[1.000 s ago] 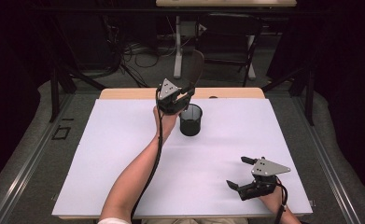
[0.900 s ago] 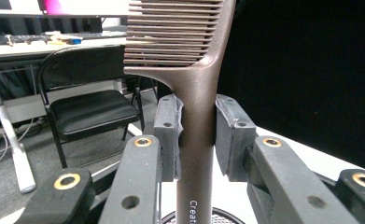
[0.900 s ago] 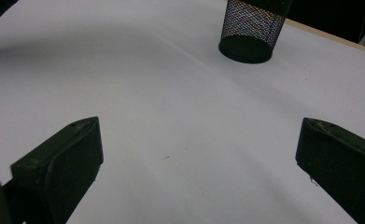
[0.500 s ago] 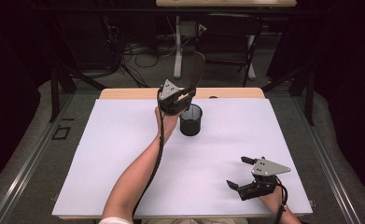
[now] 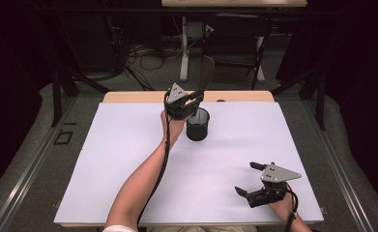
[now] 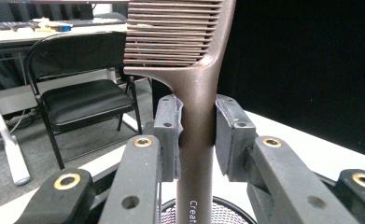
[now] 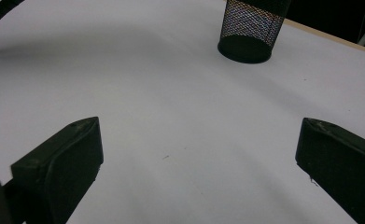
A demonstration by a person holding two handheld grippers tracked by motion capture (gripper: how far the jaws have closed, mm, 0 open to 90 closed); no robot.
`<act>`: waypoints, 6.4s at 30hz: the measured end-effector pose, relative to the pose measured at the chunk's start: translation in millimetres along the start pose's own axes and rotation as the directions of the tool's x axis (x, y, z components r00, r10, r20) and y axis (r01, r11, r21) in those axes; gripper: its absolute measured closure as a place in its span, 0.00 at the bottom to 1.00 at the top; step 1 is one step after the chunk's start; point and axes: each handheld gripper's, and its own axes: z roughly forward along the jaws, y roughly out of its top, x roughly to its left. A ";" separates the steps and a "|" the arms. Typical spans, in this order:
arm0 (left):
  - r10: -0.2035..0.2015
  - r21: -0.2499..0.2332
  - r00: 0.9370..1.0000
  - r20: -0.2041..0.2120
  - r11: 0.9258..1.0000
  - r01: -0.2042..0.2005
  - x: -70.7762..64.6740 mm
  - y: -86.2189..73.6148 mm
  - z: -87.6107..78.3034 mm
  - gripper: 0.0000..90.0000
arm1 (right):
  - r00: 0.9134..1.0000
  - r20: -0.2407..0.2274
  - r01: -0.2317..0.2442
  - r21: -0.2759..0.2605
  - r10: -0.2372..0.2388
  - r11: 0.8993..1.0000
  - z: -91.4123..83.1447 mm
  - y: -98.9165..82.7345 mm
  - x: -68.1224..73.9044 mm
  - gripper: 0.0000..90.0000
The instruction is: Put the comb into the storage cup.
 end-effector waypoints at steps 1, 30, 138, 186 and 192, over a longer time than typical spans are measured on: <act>0.001 0.001 1.000 0.002 1.000 -0.001 0.0 0.0 0.1 0.80 | 1.000 0.000 0.000 0.001 0.000 1.000 -0.2 0.0 0.0 0.01; -0.002 0.053 1.000 0.015 0.999 0.001 -0.2 -4.2 3.6 0.80 | 1.000 -0.002 -0.001 0.001 0.001 1.000 -0.2 0.0 -0.3 0.01; 0.071 0.221 0.996 0.056 0.972 -0.081 -5.5 -33.2 12.8 0.80 | 1.000 0.003 0.002 0.002 -0.002 1.000 -0.5 -0.2 -1.4 0.01; 0.071 0.339 0.994 0.088 0.936 -0.097 -9.5 -17.2 -36.2 0.01 | 1.000 -0.003 0.004 0.008 -0.004 1.000 0.6 0.1 -0.4 0.01; 0.078 0.360 0.994 0.072 0.928 -0.099 -7.8 -20.7 -49.9 0.00 | 1.000 -0.001 0.000 0.009 0.000 1.000 0.7 0.2 0.0 0.01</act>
